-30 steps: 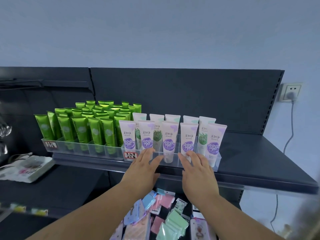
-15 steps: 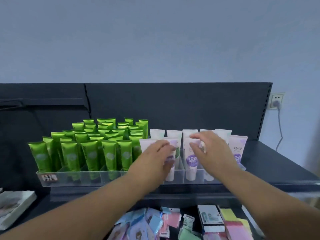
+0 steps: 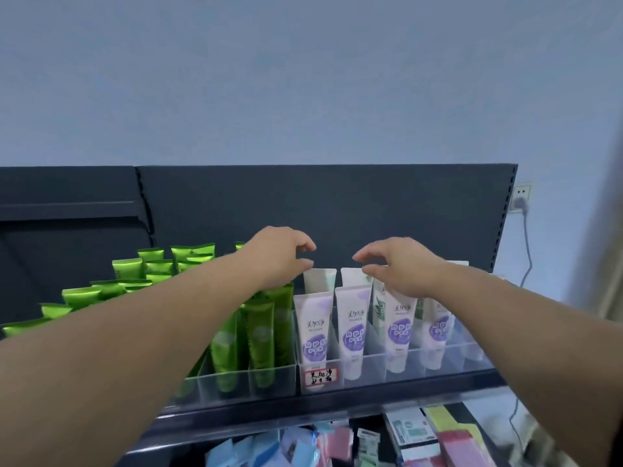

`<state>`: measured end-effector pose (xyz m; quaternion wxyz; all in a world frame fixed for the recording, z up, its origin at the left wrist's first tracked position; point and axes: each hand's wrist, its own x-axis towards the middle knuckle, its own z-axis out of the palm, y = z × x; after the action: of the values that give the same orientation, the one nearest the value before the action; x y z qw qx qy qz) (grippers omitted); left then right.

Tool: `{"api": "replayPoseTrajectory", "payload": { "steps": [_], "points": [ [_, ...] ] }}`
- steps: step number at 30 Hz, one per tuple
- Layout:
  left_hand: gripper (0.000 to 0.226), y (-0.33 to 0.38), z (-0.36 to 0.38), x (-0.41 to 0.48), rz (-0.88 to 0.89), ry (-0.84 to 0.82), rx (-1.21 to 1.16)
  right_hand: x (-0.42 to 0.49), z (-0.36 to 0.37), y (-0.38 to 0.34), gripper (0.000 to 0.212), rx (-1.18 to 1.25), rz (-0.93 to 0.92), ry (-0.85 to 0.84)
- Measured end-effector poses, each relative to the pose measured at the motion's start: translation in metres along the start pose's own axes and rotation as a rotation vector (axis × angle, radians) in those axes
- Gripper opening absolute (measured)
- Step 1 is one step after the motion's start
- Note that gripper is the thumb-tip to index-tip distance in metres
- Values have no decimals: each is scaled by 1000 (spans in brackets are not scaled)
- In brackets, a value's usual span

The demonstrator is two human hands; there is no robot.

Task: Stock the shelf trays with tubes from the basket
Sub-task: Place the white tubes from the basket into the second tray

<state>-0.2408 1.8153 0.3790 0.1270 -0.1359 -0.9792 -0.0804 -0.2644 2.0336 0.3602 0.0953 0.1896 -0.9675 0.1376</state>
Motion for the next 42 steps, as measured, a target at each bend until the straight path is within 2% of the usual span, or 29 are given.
{"api": "replayPoseTrajectory", "payload": {
  "steps": [8,23,34,42],
  "points": [
    [27,14,4,19,44,-129,46,22,0,0,21,0,-80,-80],
    [23,0,19,24,-31,-121,123,38,0,-6,18,-27,-241,-101],
    [23,1,17,29,10,-141,142,39,-3,-1,18,60,-194,-107],
    [25,-1,17,29,21,-158,115,41,-13,4,21,29,-182,-97]
  ]
}}
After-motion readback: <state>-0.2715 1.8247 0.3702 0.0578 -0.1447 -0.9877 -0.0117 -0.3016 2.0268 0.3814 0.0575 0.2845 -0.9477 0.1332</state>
